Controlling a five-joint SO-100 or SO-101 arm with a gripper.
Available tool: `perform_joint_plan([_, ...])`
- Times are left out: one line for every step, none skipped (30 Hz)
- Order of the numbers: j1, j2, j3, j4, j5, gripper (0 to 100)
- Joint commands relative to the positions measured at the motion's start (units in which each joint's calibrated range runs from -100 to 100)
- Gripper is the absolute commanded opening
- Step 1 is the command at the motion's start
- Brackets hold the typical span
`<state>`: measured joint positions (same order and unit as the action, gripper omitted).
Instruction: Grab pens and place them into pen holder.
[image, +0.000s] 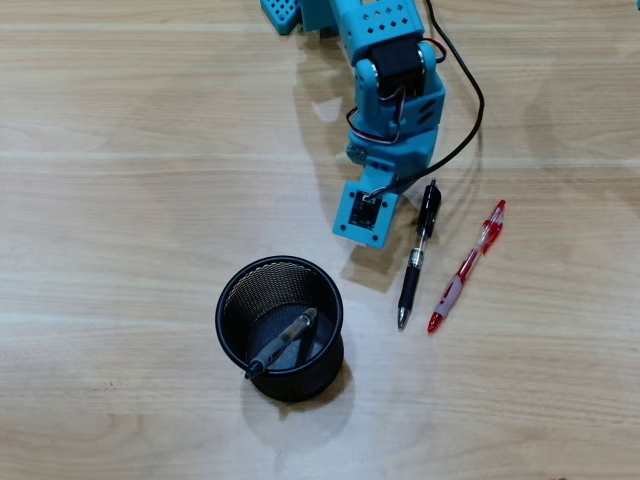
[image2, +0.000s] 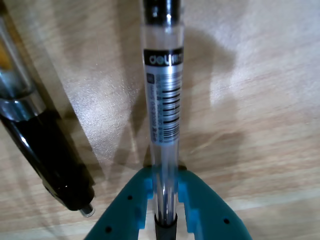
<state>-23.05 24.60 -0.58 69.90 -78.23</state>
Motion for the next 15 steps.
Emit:
perform_joint_plan([0.4,-0.3,-1.7,-0.3,-0.3,2])
perform_joint_plan([0.4,-0.4,-1.8,-0.3,-0.3,2])
perform_joint_plan([0.6,-0.8,-2.0,-0.3,0.0,2])
perform_joint_plan([0.7,-1.0,-2.3,-0.3,0.0,2])
perform_joint_plan([1.6,-1.4,-3.6,-0.3,0.1,2])
perform_joint_plan([1.8,-2.0,-5.2,-0.3,0.2,2])
perform_joint_plan([1.8,-2.7,-6.9,-0.2,0.2,2])
perform_joint_plan([1.8,-3.8,-8.8,0.1,0.3,2])
perform_joint_plan([1.8,-5.0,-10.4,0.4,0.6,2])
perform_joint_plan([2.0,-7.3,-13.3,-0.1,2.4,2])
perform_joint_plan([2.6,-8.4,-14.8,-0.1,3.1,2])
perform_joint_plan([2.9,-9.4,-16.5,-0.1,3.5,2])
perform_joint_plan([3.3,-10.4,-18.3,-0.1,3.8,2])
perform_joint_plan([3.5,-11.5,-19.9,0.1,3.8,2])
perform_joint_plan([3.6,-12.5,-21.3,0.5,3.8,2])
